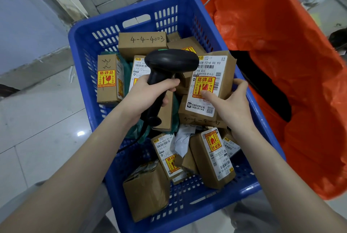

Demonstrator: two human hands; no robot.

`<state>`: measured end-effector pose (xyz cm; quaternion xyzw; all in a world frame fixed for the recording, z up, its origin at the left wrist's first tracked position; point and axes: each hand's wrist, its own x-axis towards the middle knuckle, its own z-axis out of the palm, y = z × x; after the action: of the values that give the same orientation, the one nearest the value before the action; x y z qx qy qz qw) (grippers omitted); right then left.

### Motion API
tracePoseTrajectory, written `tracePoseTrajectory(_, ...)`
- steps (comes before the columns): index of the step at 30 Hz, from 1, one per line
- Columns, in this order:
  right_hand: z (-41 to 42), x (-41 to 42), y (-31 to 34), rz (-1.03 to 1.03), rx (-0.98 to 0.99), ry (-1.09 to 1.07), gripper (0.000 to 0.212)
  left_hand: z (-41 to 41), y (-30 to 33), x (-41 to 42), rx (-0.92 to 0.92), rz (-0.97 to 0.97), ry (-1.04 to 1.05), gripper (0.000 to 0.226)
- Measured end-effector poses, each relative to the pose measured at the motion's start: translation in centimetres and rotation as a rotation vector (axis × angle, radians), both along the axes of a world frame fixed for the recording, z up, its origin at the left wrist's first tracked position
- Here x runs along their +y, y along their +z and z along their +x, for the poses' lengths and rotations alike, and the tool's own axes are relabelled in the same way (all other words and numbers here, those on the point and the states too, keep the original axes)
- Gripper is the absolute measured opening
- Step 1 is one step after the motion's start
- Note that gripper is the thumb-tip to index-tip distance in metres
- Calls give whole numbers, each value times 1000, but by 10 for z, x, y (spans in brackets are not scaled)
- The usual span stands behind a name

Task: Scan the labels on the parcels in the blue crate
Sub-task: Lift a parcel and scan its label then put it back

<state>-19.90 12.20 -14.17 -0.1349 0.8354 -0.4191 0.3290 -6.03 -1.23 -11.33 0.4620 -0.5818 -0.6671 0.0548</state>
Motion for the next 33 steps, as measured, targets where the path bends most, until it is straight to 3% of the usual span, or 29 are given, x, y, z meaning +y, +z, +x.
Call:
tracePoseTrajectory(4, 0, 1, -1, 35, 1, 31, 64, -1, 2, 1, 19, 0, 44, 12)
tracePoseTrajectory(23, 9, -1, -16, 309, 81, 300, 85, 11, -14, -6, -126, -67, 100, 8)
tracePoseTrajectory(33, 15, -5, -16, 335, 75, 275, 74, 15, -15, -7, -165, -20, 40, 18)
